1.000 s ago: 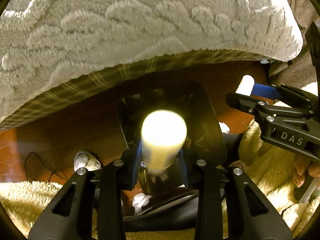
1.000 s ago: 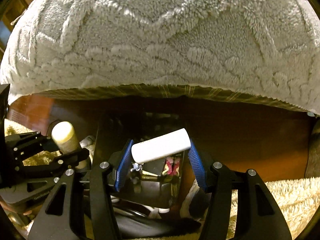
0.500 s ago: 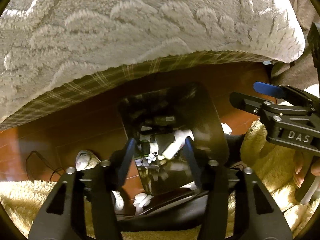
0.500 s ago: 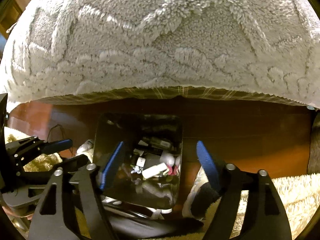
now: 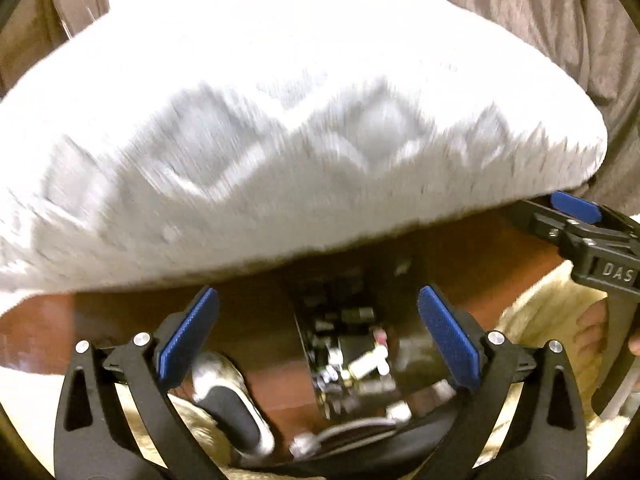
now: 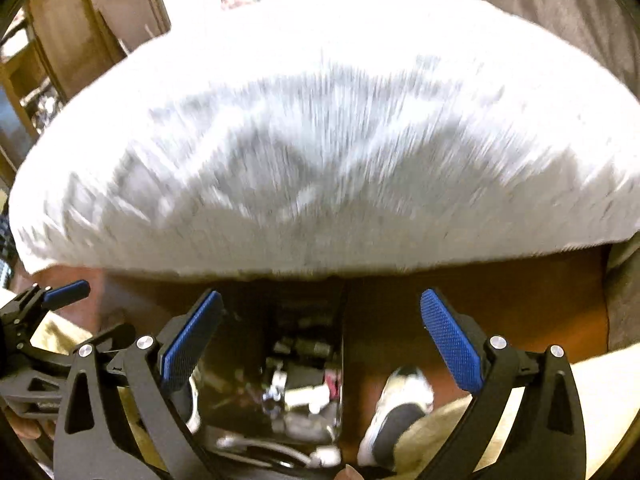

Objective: Collect trash

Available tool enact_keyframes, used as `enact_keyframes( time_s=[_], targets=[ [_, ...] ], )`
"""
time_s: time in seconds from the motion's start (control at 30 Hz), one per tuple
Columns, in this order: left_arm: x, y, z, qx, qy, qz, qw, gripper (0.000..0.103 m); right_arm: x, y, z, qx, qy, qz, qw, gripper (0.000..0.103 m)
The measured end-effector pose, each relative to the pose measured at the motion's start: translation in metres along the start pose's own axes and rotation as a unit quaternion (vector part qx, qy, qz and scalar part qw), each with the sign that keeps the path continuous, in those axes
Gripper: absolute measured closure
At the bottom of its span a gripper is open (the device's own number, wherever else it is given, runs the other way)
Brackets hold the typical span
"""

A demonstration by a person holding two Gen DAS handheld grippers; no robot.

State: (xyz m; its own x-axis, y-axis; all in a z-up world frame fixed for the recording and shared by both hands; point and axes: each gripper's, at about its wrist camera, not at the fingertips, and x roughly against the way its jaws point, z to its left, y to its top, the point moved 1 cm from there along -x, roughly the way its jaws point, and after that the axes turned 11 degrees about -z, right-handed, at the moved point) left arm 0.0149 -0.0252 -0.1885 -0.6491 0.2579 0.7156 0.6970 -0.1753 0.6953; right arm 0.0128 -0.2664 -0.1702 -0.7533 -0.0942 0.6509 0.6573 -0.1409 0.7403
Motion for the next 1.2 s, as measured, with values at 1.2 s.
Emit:
enact_keyframes(
  time_s=[1.2],
  targets=[
    [0.234, 0.112, -0.014, -0.014, 0.137, -0.372, 0.9181, 0.008, 0.218, 0.116, 0.017, 0.030, -0.126, -0.344, 0.930, 0.003]
  ],
)
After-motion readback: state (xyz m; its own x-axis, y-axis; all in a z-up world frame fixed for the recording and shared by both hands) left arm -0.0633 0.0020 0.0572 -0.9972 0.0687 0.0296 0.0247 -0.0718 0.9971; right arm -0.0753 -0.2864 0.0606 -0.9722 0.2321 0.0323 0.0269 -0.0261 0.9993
